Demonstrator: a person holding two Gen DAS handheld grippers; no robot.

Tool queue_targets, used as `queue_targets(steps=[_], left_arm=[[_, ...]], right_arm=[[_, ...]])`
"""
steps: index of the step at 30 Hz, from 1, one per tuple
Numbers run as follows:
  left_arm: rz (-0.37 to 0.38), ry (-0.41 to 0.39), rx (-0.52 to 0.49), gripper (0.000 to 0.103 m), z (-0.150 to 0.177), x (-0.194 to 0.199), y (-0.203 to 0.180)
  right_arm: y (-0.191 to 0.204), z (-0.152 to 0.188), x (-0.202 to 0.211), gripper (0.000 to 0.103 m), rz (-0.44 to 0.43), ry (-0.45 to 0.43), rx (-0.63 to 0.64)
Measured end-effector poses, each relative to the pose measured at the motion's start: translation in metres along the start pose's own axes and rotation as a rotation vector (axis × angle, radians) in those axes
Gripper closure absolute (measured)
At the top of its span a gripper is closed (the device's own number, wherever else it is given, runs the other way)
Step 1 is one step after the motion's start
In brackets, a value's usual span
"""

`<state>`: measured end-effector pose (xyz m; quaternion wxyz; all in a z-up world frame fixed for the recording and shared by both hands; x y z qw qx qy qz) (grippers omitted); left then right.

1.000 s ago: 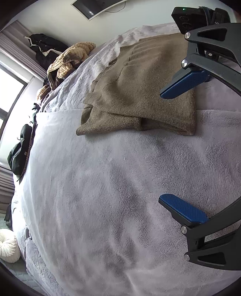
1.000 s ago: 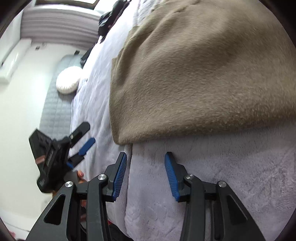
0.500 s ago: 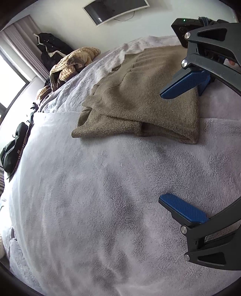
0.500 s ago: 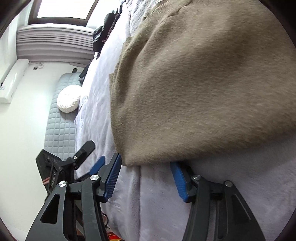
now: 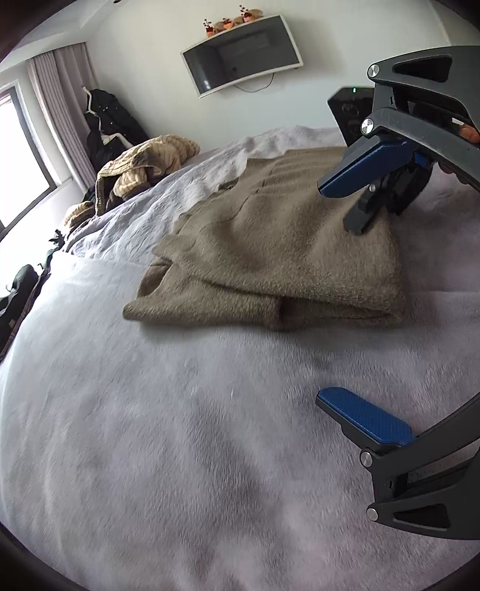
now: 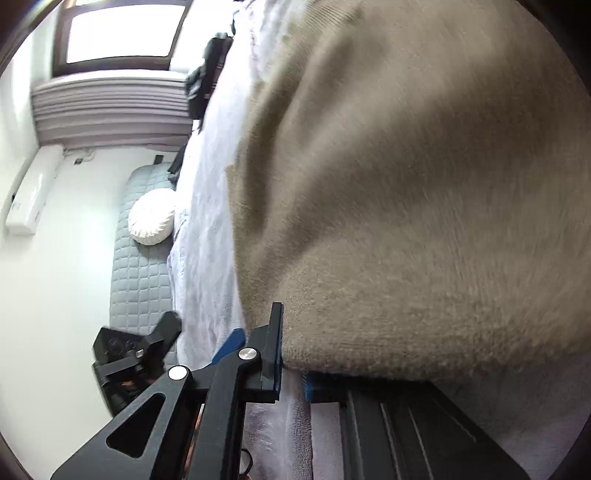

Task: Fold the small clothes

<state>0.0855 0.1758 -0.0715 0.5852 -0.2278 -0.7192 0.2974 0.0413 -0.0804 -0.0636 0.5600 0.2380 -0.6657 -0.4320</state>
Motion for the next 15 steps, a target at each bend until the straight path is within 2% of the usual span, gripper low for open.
queue_targets(steps=[4, 8, 11, 15], left_arm=[[0.132, 0.057, 0.012, 0.0, -0.015, -0.015, -0.006], [0.223, 0.112, 0.009, 0.0, -0.038, -0.036, -0.017], [0.225, 0.138, -0.014, 0.0, -0.056, -0.052, -0.032], [0.171, 0.18, -0.085, 0.0, -0.069, -0.072, -0.061]], right_arm=[[0.037, -0.006, 0.021, 0.094, 0.047, -0.051, 0.155], [0.047, -0.006, 0.033, 0.094, 0.057, -0.063, 0.204], [0.045, -0.004, 0.034, 0.094, 0.055, -0.057, 0.202], [0.043, -0.001, 0.034, 0.094, 0.059, -0.049, 0.206]])
Point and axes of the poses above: each gripper's, at about its wrist camera, not at the fingertips, and x roughly against the way its jaws point, y to its left, z to its underside, the point moved 1 cm from there along -x, roughly the way its jaws point, and after that the axes turned 11 degrees about y, right-handed, at the moved point
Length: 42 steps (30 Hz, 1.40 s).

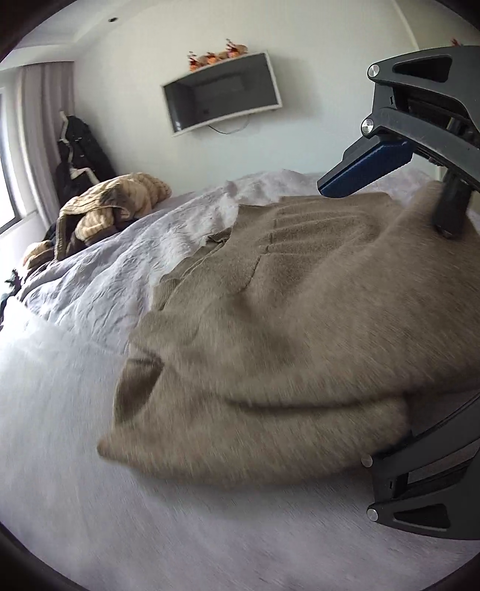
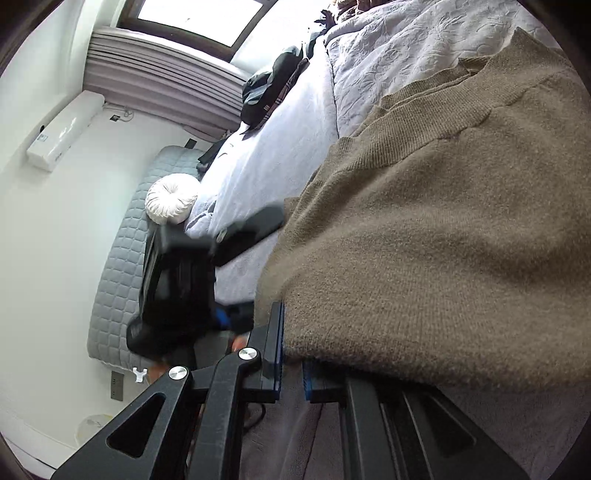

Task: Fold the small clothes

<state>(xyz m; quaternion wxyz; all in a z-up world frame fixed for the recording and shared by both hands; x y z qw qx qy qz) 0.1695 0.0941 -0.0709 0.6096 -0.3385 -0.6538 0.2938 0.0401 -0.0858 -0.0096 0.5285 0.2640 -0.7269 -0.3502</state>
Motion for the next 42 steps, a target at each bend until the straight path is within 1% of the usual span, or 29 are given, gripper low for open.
queue_targets(steps=[3, 4, 5, 7, 9, 12, 14, 16, 17, 19, 21, 24, 26, 27, 28, 29, 30, 32, 33, 34, 35, 36, 37, 38, 40, 42], left_arm=[[-0.055, 0.022, -0.034, 0.0, -0.008, -0.015, -0.013], [-0.083, 0.026, -0.039, 0.0, -0.009, -0.019, -0.016], [-0.127, 0.027, -0.043, 0.0, -0.01, -0.024, -0.017], [-0.192, 0.022, -0.049, 0.0, -0.009, -0.031, -0.017], [-0.24, 0.016, -0.06, 0.0, -0.008, -0.038, -0.017], [-0.299, 0.0, -0.093, 0.0, -0.003, -0.043, -0.019], [-0.336, -0.008, -0.112, 0.0, -0.001, -0.044, -0.021], [-0.368, -0.011, -0.129, 0.0, 0.001, -0.046, -0.024], [-0.384, -0.012, -0.135, 0.0, 0.001, -0.046, -0.025], [-0.402, -0.013, -0.139, 0.0, 0.001, -0.048, -0.028], [-0.419, -0.013, -0.139, 0.0, 0.001, -0.049, -0.029], [-0.444, -0.011, -0.144, 0.0, 0.002, -0.051, -0.031], [-0.46, -0.011, -0.147, 0.0, 0.003, -0.051, -0.032], [-0.471, -0.011, -0.149, 0.0, 0.002, -0.052, -0.033], [-0.482, -0.016, -0.152, 0.001, 0.002, -0.053, -0.034], [-0.494, -0.023, -0.158, 0.002, 0.002, -0.053, -0.035], [-0.51, -0.027, -0.161, 0.007, 0.002, -0.055, -0.036], [-0.556, -0.022, -0.169, 0.02, 0.002, -0.058, -0.036], [-0.588, -0.011, -0.164, 0.035, 0.001, -0.06, -0.034], [-0.591, 0.0, -0.156, 0.043, -0.001, -0.06, -0.031], [-0.571, -0.003, -0.146, 0.049, -0.002, -0.058, -0.028], [-0.543, -0.016, -0.131, 0.063, -0.003, -0.054, -0.025], [-0.526, -0.025, -0.124, 0.068, -0.005, -0.05, -0.024], [-0.521, -0.029, -0.122, 0.069, -0.005, -0.047, -0.024], [-0.532, -0.047, -0.132, 0.072, -0.004, -0.043, -0.03], [-0.555, -0.08, -0.168, 0.072, -0.003, -0.04, -0.045]], right_arm=[[-0.001, -0.001, -0.004, 0.094, 0.007, 0.02, 0.003], [-0.002, 0.0, -0.005, 0.094, 0.008, 0.028, 0.002], [-0.005, 0.002, -0.006, 0.094, 0.005, 0.046, 0.0], [-0.01, 0.006, -0.011, 0.09, 0.006, 0.128, -0.001], [-0.013, 0.012, -0.013, 0.09, 0.039, 0.21, 0.016], [-0.013, 0.021, 0.002, 0.089, 0.11, 0.253, 0.077], [-0.014, 0.023, 0.02, 0.078, 0.156, 0.243, 0.102], [-0.017, 0.022, 0.043, 0.04, 0.195, 0.192, 0.107], [-0.019, 0.02, 0.054, 0.037, 0.203, 0.157, 0.106], [-0.025, 0.013, 0.077, 0.037, 0.212, 0.086, 0.088], [-0.035, 0.003, 0.09, 0.037, 0.224, 0.034, 0.052], [-0.046, -0.014, 0.098, 0.039, 0.249, -0.005, -0.007], [-0.051, -0.026, 0.097, 0.044, 0.262, -0.02, -0.016], [-0.053, -0.03, 0.095, 0.054, 0.276, -0.026, -0.017], [-0.057, -0.035, 0.094, 0.07, 0.291, -0.026, -0.01], [-0.06, -0.04, 0.093, 0.077, 0.313, -0.023, -0.003], [-0.062, -0.044, 0.089, 0.085, 0.348, -0.018, 0.008], [-0.072, -0.052, 0.074, 0.085, 0.408, 0.015, 0.028], [-0.084, -0.053, 0.065, 0.085, 0.424, 0.051, 0.008], [-0.093, -0.052, 0.06, 0.085, 0.419, 0.075, -0.005], [-0.101, -0.052, 0.054, 0.085, 0.408, 0.079, -0.007], [-0.104, -0.052, 0.053, 0.086, 0.401, 0.067, -0.002], [-0.104, -0.05, 0.054, 0.086, 0.394, 0.056, 0.005], [-0.103, -0.049, 0.055, 0.086, 0.392, 0.05, 0.014], [-0.102, -0.046, 0.057, 0.086, 0.396, 0.045, 0.037], [-0.102, -0.044, 0.059, 0.086, 0.386, 0.04, 0.037]])
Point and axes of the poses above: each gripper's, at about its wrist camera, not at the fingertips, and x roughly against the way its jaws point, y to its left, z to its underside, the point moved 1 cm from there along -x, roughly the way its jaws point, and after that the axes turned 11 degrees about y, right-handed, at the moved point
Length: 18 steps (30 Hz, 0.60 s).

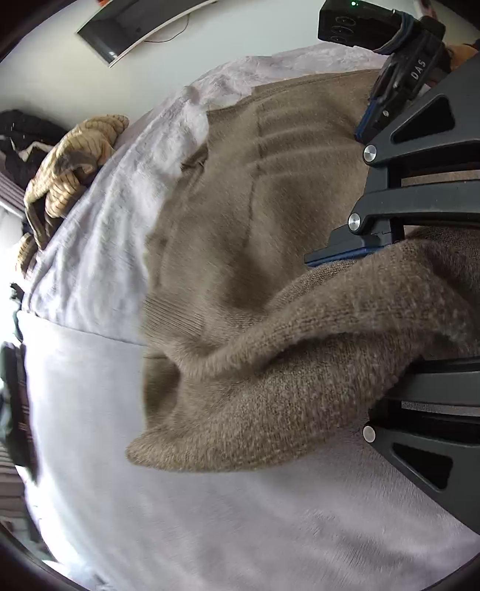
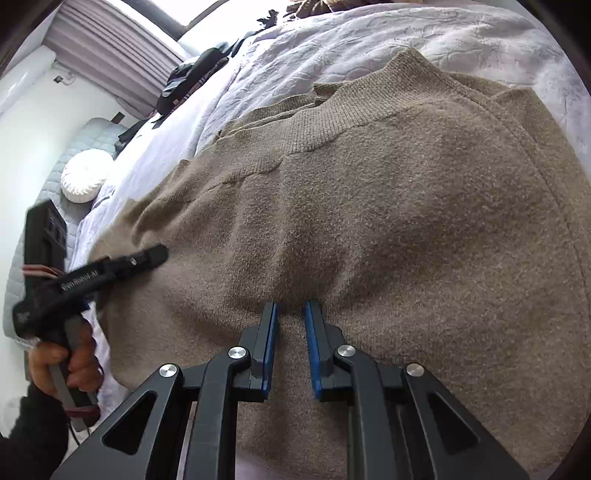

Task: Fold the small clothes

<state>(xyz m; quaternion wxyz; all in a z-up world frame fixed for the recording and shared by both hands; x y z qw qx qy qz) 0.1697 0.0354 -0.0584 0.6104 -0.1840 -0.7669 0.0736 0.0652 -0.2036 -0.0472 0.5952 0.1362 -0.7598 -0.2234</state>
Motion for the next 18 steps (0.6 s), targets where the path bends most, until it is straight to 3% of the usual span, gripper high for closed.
queue_targets(steps=[5, 10, 13, 18], left_arm=[[-0.014, -0.111, -0.08, 0.073, -0.01, 0.037, -0.041], [-0.004, -0.19, -0.232, 0.075, -0.023, 0.063, -0.122], [0.014, -0.18, -0.343, 0.075, -0.024, 0.055, -0.177], [0.054, -0.093, -0.459, 0.075, -0.013, 0.008, -0.256]], right_arm=[[-0.009, 0.003, 0.001, 0.086, -0.047, -0.011, -0.015], [-0.032, 0.007, 0.022, 0.086, -0.178, -0.029, -0.089], [-0.058, 0.019, 0.048, 0.085, -0.207, -0.08, -0.14], [-0.112, 0.045, 0.078, 0.083, -0.276, -0.118, -0.23]])
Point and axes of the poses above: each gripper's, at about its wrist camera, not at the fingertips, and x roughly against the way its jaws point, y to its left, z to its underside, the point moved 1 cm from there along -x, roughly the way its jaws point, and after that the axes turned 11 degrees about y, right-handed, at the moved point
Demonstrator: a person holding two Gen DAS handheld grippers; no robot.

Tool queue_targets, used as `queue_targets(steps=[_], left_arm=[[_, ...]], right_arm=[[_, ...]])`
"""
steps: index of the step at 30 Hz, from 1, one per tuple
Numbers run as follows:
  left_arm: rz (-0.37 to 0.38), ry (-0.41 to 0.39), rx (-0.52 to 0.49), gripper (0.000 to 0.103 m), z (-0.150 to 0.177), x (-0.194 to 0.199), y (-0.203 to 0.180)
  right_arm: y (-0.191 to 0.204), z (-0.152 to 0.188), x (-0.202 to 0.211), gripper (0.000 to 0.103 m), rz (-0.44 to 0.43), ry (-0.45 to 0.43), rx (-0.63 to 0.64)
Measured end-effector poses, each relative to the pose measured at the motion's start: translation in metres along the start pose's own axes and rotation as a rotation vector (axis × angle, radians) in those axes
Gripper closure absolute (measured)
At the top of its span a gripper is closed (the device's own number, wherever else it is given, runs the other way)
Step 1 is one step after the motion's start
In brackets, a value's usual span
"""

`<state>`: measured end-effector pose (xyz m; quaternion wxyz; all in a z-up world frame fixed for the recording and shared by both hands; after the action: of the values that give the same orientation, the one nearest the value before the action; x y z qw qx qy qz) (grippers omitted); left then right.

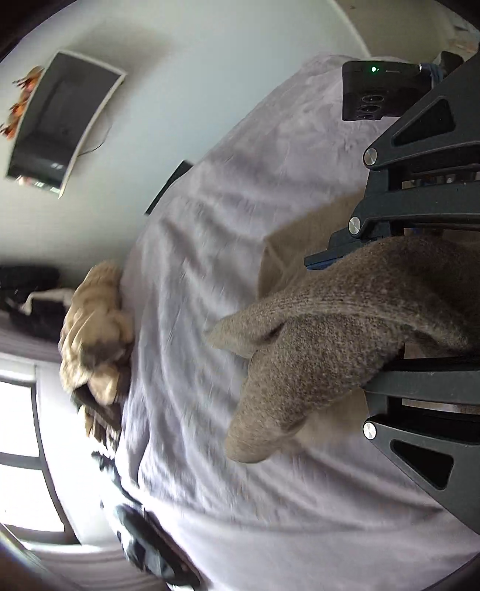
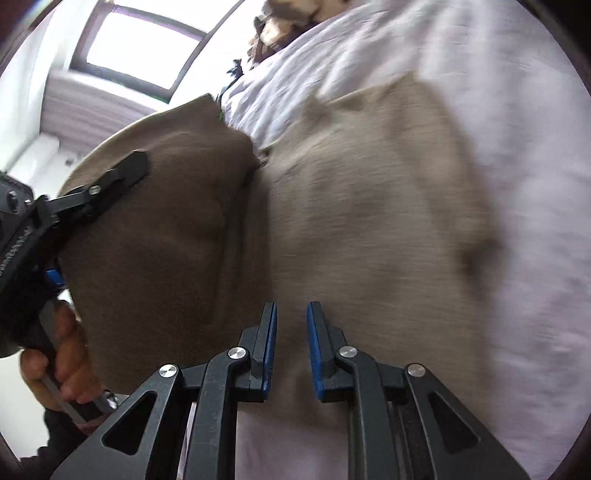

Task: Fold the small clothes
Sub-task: 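Lift the sweater off the bed with both tools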

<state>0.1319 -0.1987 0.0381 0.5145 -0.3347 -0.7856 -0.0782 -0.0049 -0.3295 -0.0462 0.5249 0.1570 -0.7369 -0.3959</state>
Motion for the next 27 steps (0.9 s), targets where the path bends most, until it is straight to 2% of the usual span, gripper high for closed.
queue_targets(steps=[3, 6, 11, 12, 13, 15, 17, 20, 21, 24, 25, 27], left_arm=[[-0.007, 0.072, -0.036, 0.075, -0.002, -0.038, -0.029], [-0.039, 0.14, -0.056, 0.075, 0.001, -0.071, -0.04], [-0.059, 0.145, -0.087, 0.071, 0.007, -0.066, -0.041], [-0.046, 0.145, -0.077, 0.058, 0.005, -0.063, -0.039], [-0.019, 0.134, -0.061, 0.039, 0.005, -0.057, -0.037], [0.0, 0.058, -0.034, 0.021, 0.006, -0.04, -0.034], [-0.009, -0.005, -0.041, 0.017, 0.006, -0.023, -0.034], [-0.022, -0.047, -0.029, 0.017, 0.008, -0.005, -0.027], [-0.022, -0.067, -0.008, 0.017, 0.012, 0.002, -0.019], [-0.041, -0.102, 0.067, 0.017, 0.023, 0.015, 0.009], [-0.058, -0.107, 0.091, 0.017, 0.028, 0.016, 0.019], [-0.1, -0.094, 0.15, 0.017, 0.039, 0.013, 0.045]], right_arm=[[-0.023, 0.008, 0.009, 0.085, -0.079, -0.008, -0.05], [-0.036, 0.013, 0.009, 0.085, -0.124, -0.016, -0.076], [-0.043, 0.018, 0.004, 0.085, -0.147, -0.02, -0.082], [-0.044, 0.018, 0.003, 0.085, -0.156, -0.022, -0.089], [-0.045, 0.019, 0.004, 0.085, -0.164, -0.026, -0.095], [-0.049, 0.021, 0.007, 0.085, -0.182, -0.035, -0.112], [-0.053, 0.023, 0.01, 0.085, -0.213, -0.056, -0.141], [-0.074, 0.026, 0.022, 0.084, -0.353, -0.131, -0.251], [-0.085, 0.028, 0.026, 0.081, -0.439, -0.166, -0.308], [-0.102, 0.024, 0.03, 0.054, -0.579, -0.181, -0.38], [-0.103, 0.022, 0.031, 0.048, -0.588, -0.179, -0.38], [-0.102, 0.015, 0.035, 0.044, -0.587, -0.174, -0.362]])
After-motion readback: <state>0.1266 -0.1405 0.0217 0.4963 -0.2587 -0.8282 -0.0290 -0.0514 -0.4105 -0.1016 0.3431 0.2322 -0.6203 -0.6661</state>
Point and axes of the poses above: each gripper's, at about its wrist camera, not at the fingertips, and x roughly against the way its jaws point, y to its left, z to its underside, the point moved 1 cm from there along -x, roughly the way its jaws point, and after that the axes turned 11 degrees about y, right-handed, at the moved point
